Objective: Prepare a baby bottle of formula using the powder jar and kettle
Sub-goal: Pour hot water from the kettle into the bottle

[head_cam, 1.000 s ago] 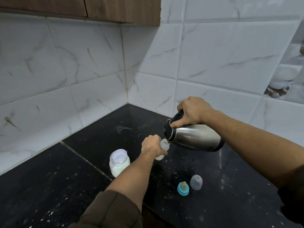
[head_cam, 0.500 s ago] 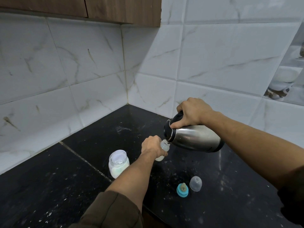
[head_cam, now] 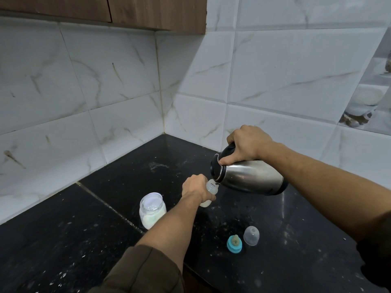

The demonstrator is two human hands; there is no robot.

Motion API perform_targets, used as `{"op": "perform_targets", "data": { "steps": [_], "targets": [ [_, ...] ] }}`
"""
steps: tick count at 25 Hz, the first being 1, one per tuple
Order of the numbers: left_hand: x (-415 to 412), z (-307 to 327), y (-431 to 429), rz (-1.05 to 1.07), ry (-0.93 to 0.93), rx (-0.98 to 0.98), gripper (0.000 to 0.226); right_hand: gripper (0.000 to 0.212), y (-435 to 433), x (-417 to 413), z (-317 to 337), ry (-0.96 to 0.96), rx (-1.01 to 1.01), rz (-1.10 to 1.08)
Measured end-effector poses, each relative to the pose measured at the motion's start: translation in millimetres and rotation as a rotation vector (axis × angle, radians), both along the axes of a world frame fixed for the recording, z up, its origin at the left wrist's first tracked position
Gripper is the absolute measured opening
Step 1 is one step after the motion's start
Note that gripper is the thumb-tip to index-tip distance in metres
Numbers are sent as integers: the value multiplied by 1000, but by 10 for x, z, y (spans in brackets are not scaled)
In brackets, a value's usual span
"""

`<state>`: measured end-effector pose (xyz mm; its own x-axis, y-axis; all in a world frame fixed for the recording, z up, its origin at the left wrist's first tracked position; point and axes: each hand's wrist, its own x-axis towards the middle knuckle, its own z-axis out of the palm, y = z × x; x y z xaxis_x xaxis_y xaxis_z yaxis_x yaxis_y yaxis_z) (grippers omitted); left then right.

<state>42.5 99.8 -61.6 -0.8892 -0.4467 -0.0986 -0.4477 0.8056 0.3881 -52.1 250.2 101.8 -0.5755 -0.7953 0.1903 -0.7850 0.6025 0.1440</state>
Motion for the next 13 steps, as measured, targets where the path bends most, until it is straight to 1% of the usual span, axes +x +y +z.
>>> {"op": "perform_targets", "data": {
  "steps": [13],
  "targets": [
    [8, 15, 7, -10, -1, 6, 45, 71, 7, -15, -14, -2, -6, 1]
  ]
}}
